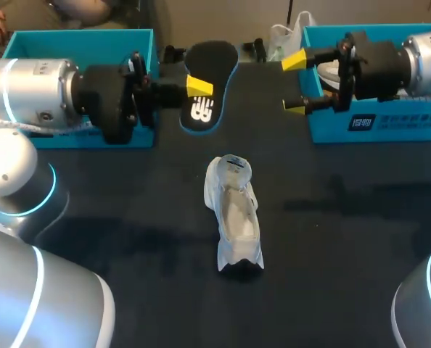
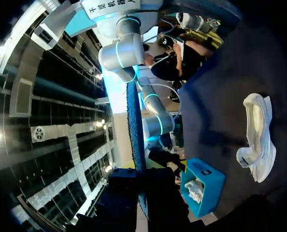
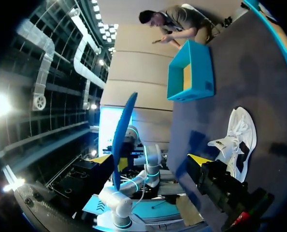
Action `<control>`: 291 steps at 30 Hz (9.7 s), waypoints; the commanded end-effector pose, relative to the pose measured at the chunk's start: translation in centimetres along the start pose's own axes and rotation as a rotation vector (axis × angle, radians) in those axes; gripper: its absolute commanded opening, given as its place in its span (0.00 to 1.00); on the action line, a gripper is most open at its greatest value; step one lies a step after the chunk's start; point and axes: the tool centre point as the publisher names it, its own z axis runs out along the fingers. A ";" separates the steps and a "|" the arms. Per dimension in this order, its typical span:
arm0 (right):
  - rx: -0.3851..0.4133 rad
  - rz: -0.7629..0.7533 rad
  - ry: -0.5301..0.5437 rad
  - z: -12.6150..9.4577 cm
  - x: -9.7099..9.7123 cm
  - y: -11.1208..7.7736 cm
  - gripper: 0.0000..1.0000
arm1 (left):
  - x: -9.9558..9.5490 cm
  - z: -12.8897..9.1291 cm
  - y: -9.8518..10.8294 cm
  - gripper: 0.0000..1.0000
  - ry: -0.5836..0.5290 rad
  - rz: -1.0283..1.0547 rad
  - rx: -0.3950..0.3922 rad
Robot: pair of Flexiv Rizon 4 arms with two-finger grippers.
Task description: Take the shoe out of the shoebox, open the shoe tongue, remove and reinsert the insole, then place the shoe into the shoebox
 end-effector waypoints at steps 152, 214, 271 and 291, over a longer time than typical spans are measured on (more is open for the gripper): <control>-0.045 -0.044 0.034 8.2 -6.0 1.1 0.00 | 3.1 -5.5 11.7 1.00 0.776 -0.112 -0.012; -0.056 -0.031 0.026 8.4 -6.8 1.1 0.00 | 3.0 -3.3 14.2 1.00 1.188 -0.211 -0.229; -0.056 -0.031 0.026 8.4 -6.8 1.1 0.00 | 12.5 -6.3 11.2 1.00 0.266 -0.172 -0.195; -0.056 -0.031 0.026 8.4 -6.8 1.1 0.00 | 14.8 -2.5 10.9 1.00 0.077 -0.106 -0.203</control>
